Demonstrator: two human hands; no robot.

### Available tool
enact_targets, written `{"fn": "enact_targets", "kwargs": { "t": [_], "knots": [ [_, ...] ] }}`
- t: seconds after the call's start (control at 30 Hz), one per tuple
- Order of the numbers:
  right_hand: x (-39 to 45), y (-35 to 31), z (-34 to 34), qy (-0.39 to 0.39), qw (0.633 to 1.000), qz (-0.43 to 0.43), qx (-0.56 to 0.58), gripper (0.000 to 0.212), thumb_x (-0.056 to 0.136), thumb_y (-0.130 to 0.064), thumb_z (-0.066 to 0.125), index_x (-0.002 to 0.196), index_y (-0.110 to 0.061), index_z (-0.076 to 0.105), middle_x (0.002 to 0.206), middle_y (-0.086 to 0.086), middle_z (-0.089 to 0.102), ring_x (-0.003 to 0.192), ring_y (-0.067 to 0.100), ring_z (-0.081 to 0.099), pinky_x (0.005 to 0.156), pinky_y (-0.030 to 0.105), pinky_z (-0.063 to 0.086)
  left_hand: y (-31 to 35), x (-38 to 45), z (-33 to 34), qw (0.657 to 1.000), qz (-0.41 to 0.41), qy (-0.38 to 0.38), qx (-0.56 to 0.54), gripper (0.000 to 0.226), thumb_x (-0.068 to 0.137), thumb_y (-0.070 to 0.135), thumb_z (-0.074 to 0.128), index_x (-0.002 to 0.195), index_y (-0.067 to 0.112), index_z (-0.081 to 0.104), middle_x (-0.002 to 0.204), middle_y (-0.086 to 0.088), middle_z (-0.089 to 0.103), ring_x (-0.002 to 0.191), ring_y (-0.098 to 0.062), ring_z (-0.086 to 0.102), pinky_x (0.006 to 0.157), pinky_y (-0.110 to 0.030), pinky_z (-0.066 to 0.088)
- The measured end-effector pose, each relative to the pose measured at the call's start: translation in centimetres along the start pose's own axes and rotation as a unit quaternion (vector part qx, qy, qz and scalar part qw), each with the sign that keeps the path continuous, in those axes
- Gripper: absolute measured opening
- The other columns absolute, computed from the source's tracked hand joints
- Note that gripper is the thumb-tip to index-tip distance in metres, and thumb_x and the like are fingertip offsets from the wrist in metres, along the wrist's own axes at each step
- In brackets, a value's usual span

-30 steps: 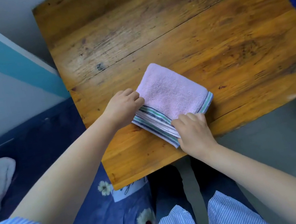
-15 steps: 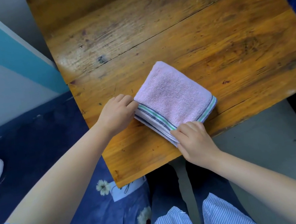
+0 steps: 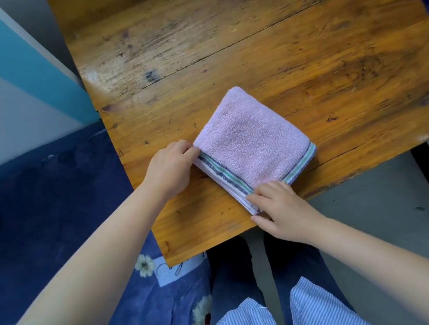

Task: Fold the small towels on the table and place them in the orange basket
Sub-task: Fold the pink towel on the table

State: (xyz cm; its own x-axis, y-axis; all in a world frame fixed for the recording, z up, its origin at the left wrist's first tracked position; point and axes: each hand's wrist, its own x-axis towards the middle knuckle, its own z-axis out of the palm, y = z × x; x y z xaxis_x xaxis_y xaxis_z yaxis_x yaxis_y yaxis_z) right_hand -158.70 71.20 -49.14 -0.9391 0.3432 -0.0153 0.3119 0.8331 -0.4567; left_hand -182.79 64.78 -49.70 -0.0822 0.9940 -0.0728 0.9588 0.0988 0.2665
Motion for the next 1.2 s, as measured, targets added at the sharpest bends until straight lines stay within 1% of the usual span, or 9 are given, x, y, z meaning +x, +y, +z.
{"fn": "enact_targets", "kwargs": {
  "t": [0.17,0.27,0.43,0.53,0.63,0.8,0.93,1.1,1.2],
  "knots": [
    [3.1,2.3,-4.2,0.106,0.992,0.028,0.058,0.033,0.069,0.0,0.036,0.077,0.01,0.066,0.076,0.024,0.066,0.079,0.025,0.048,0.072,0.029,0.039,2.8,-1.1,0.1,0.987,-0.084,0.124,-0.055,0.034,0.073,0.005,0.039,0.092,-0.007,0.065,0.089,-0.023,0.066,0.075,-0.038,0.065,0.056,-0.038,0.056],
    [6.9,4.2,-5.6,0.108,0.994,0.019,0.001,0.036,0.068,-0.002,0.035,0.08,0.008,0.067,0.085,0.024,0.068,0.079,0.036,0.066,0.071,0.035,0.052,6.5,-1.2,1.3,0.975,-0.114,0.175,-0.07,0.034,0.078,0.018,0.045,0.105,0.0,0.054,0.101,-0.026,0.065,0.094,-0.036,0.063,0.074,-0.043,0.054],
    [11.9,6.7,-4.2,-0.02,0.989,-0.081,-0.123,0.043,0.082,-0.023,0.039,0.114,-0.006,0.063,0.125,0.021,0.058,0.113,0.046,0.054,0.088,0.063,0.039,11.0,0.0,4.2,0.972,-0.227,0.045,-0.026,0.072,0.077,0.055,0.034,0.124,0.001,0.038,0.128,-0.026,0.056,0.118,-0.042,0.054,0.08,-0.054,0.051],
    [12.4,8.0,-3.5,-0.132,0.984,-0.059,-0.102,0.06,0.085,-0.04,0.022,0.137,-0.018,0.042,0.149,0.011,0.032,0.139,0.037,0.024,0.109,0.056,0.018,10.4,0.1,6.2,0.96,-0.278,0.011,-0.021,0.092,0.081,0.07,0.014,0.147,0.007,0.006,0.157,-0.016,-0.002,0.144,-0.031,0.005,0.088,-0.062,0.043],
    [12.2,8.8,-3.5,-0.134,0.984,-0.081,-0.08,0.059,0.087,-0.04,0.025,0.137,-0.015,0.041,0.148,0.012,0.034,0.138,0.04,0.023,0.108,0.056,0.02,10.1,0.0,7.8,0.964,-0.262,0.034,-0.011,0.084,0.083,0.072,-0.004,0.143,0.017,-0.026,0.148,0.0,-0.037,0.14,-0.017,-0.03,0.094,-0.067,0.033],
    [12.0,10.8,-4.6,-0.173,0.984,-0.006,-0.043,0.076,0.077,-0.052,0.002,0.146,-0.023,0.017,0.157,0.002,0.008,0.145,0.026,0.002,0.115,0.046,0.003,10.7,0.4,6.4,0.959,-0.279,-0.034,-0.024,0.093,0.081,0.075,-0.002,0.148,0.011,0.003,0.154,-0.021,0.012,0.144,-0.023,-0.006,0.097,-0.068,0.028],
    [9.5,12.7,-6.6,-0.103,0.989,-0.049,-0.093,0.055,0.085,-0.032,0.027,0.123,-0.002,0.054,0.137,0.023,0.046,0.129,0.043,0.04,0.102,0.06,0.034,11.9,1.1,3.3,0.922,-0.357,-0.143,-0.042,0.092,0.081,0.07,0.024,0.147,0.017,-0.012,0.157,-0.007,-0.012,0.144,-0.016,-0.016,0.114,-0.055,-0.002],
    [3.8,13.9,-8.1,0.011,0.973,-0.23,-0.016,0.026,0.08,-0.01,0.044,0.103,-0.006,0.054,0.106,0.023,0.066,0.104,0.04,0.059,0.09,0.05,0.045,16.5,0.8,3.5,0.942,-0.257,0.217,-0.013,0.032,0.077,0.022,0.048,0.107,0.009,0.046,0.108,-0.022,0.065,0.105,-0.025,0.044,0.084,-0.037,0.041],
    [2.5,13.9,-7.8,-0.035,0.951,-0.307,-0.003,0.029,0.076,-0.005,0.045,0.105,-0.006,0.051,0.105,0.021,0.066,0.104,0.031,0.05,0.087,0.041,0.045,19.6,1.4,4.3,0.948,-0.242,0.208,0.001,0.034,0.073,0.026,0.056,0.101,0.01,0.047,0.095,-0.015,0.068,0.092,-0.024,0.048,0.07,-0.034,0.042]
  ]
}}
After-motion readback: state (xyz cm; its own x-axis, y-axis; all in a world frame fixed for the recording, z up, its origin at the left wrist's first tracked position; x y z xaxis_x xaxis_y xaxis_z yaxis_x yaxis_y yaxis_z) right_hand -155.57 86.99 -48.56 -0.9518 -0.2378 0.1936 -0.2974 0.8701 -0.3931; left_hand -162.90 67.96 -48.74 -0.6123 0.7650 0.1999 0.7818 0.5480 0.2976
